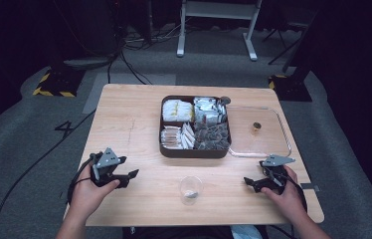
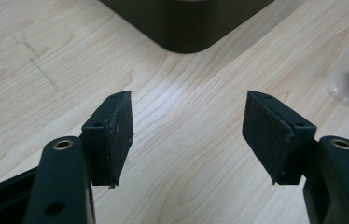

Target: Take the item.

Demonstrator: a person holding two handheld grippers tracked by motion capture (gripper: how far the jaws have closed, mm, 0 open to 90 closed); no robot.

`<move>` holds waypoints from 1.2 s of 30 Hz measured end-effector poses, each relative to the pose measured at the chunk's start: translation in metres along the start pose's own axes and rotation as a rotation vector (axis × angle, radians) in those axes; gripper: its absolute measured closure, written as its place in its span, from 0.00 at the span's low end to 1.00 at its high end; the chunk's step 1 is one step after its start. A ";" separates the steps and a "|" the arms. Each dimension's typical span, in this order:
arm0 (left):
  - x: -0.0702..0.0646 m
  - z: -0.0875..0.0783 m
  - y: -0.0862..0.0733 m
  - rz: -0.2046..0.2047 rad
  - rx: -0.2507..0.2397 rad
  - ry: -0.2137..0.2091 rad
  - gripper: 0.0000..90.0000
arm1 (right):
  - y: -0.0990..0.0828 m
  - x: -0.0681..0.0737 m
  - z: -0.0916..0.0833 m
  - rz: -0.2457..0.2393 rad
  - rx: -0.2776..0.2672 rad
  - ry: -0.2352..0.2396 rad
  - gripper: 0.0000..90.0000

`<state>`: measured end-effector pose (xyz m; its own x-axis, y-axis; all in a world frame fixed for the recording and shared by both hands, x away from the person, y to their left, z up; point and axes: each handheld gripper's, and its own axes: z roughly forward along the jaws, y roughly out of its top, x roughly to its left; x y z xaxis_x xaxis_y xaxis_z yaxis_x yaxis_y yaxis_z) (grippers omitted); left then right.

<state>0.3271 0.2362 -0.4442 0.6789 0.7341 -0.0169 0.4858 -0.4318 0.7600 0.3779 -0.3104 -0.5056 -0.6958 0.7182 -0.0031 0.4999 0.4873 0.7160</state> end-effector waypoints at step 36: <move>0.031 0.026 -0.056 -0.057 0.104 0.061 0.15 | 0.000 0.001 0.000 -0.004 0.000 0.003 0.03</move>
<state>0.3355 0.2699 -0.5048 0.6155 0.7880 -0.0164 0.5793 -0.4382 0.6873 0.3775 -0.3097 -0.5056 -0.6995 0.7146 -0.0037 0.4970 0.4902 0.7160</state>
